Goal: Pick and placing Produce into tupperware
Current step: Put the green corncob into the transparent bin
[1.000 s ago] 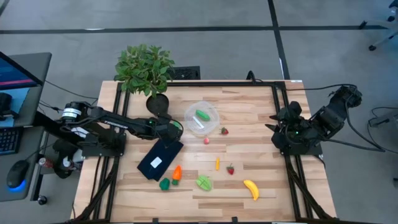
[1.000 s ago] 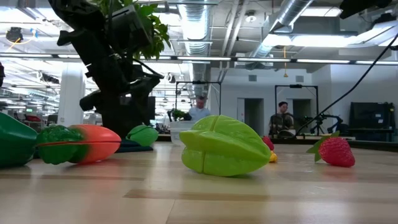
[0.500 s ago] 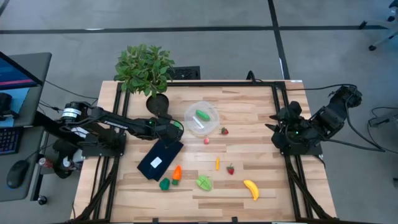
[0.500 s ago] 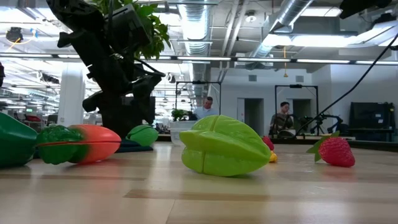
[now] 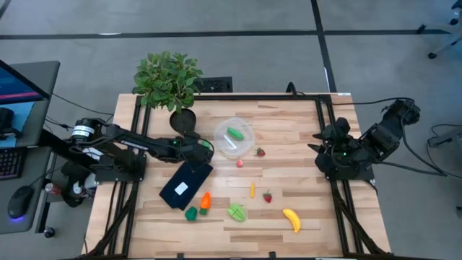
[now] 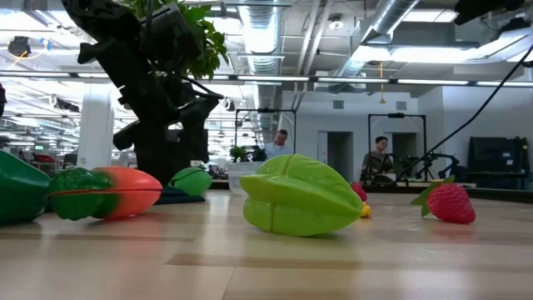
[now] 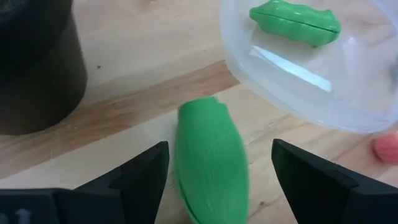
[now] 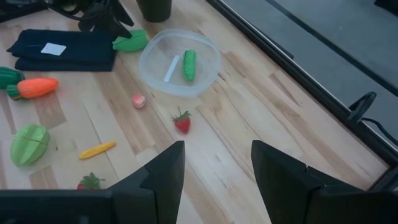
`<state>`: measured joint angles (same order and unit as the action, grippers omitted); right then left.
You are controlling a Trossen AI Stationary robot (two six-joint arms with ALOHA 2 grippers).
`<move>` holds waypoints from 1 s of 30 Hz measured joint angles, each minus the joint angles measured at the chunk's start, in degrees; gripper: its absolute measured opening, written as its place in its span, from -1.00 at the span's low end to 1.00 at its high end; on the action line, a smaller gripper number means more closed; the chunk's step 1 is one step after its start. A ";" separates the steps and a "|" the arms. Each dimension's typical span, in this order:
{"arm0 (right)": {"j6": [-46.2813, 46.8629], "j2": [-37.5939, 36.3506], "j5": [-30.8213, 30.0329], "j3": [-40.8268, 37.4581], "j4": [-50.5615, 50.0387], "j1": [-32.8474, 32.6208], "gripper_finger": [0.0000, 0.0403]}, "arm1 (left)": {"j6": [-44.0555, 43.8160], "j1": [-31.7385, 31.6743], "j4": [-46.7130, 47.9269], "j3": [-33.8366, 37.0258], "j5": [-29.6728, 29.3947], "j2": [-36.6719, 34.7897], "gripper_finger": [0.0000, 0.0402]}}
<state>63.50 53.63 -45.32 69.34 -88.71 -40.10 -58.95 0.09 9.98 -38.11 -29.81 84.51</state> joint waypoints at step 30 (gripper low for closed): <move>0.00 0.02 0.24 0.00 0.94 0.00 -0.12 | 3.02 0.16 -8.31 -0.07 6.14 9.44 0.37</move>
<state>63.51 53.65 -45.08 69.34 -87.77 -40.10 -55.94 0.26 1.67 -38.17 -23.67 93.95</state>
